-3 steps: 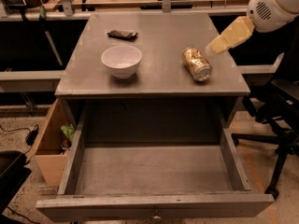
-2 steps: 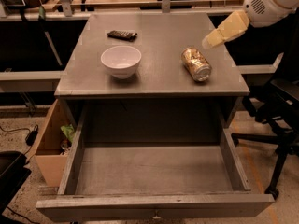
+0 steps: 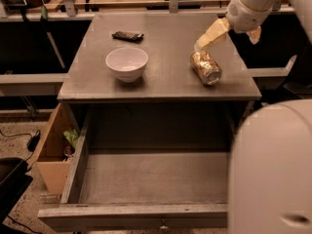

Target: Place orange can upright

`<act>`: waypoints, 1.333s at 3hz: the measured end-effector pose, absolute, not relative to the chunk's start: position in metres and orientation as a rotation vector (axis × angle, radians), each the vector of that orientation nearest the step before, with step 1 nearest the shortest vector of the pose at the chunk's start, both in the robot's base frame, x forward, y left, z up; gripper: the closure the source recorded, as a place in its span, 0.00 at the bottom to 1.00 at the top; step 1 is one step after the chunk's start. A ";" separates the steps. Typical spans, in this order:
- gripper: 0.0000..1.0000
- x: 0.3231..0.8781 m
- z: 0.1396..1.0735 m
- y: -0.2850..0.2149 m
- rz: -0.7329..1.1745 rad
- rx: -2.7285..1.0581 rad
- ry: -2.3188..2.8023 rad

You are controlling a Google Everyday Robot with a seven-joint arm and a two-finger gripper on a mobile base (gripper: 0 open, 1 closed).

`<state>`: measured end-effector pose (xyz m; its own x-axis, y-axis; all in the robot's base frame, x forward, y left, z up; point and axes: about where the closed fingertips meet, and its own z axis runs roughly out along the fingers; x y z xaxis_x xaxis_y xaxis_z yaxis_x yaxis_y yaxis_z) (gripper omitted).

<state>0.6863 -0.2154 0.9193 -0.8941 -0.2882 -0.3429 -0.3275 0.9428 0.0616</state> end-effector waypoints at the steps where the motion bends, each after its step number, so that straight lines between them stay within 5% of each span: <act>1: 0.00 0.707 0.890 -0.216 0.121 -0.282 2.911; 4: 0.00 0.734 0.909 -0.198 0.096 -0.222 2.845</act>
Offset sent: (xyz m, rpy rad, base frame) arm 0.0696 -0.0031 0.0752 -0.1082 0.2286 -0.2380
